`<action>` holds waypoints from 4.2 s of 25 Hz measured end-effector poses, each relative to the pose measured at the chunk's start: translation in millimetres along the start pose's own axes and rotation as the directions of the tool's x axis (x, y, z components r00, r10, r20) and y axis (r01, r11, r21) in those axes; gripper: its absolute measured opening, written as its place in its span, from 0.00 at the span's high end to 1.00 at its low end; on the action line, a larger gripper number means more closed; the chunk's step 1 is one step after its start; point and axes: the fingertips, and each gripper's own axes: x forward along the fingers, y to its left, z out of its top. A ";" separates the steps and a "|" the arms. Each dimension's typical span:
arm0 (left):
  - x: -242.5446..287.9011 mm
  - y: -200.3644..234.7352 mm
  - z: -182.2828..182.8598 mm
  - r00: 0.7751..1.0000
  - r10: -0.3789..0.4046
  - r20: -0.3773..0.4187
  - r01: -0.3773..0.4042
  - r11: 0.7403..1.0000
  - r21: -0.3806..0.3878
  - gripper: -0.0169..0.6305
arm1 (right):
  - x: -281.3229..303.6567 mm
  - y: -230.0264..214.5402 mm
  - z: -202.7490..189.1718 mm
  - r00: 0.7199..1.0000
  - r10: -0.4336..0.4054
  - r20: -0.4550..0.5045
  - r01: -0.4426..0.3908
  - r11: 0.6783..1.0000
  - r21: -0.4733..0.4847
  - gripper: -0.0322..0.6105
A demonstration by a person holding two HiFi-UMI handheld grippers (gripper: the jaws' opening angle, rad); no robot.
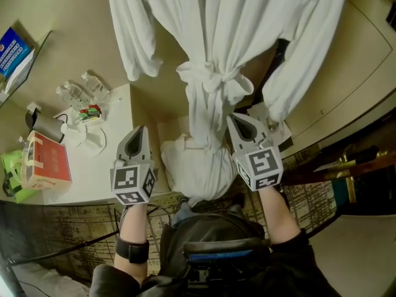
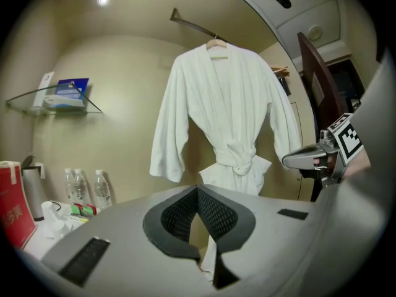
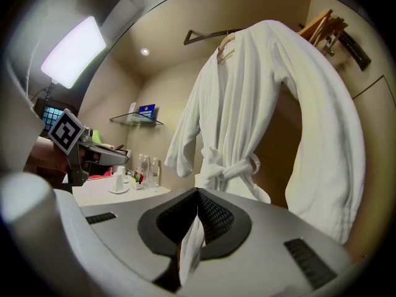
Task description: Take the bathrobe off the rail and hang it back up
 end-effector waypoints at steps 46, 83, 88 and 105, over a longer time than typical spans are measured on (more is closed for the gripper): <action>17.5 -52.8 -98.5 0.976 -0.111 -0.186 0.112 0.994 -0.005 0.97 | 24.1 64.7 -150.3 0.950 0.179 -0.255 -0.153 0.981 0.121 0.91; 185.1 -67.6 -395.2 0.914 -0.099 -0.393 0.088 0.995 -0.044 0.74 | 198.9 63.3 -403.8 0.916 0.114 -0.385 -0.082 0.992 0.099 0.91; 228.7 -57.1 -456.2 0.901 -0.093 -0.425 0.103 0.995 0.001 0.67 | 233.6 49.3 -449.6 0.920 0.048 -0.388 -0.010 0.995 0.099 0.91; 324.8 -38.7 -596.8 0.824 -0.145 -0.547 0.231 0.969 0.091 0.61 | 302.5 48.8 -538.7 0.914 -0.022 -0.405 0.072 0.991 0.109 0.91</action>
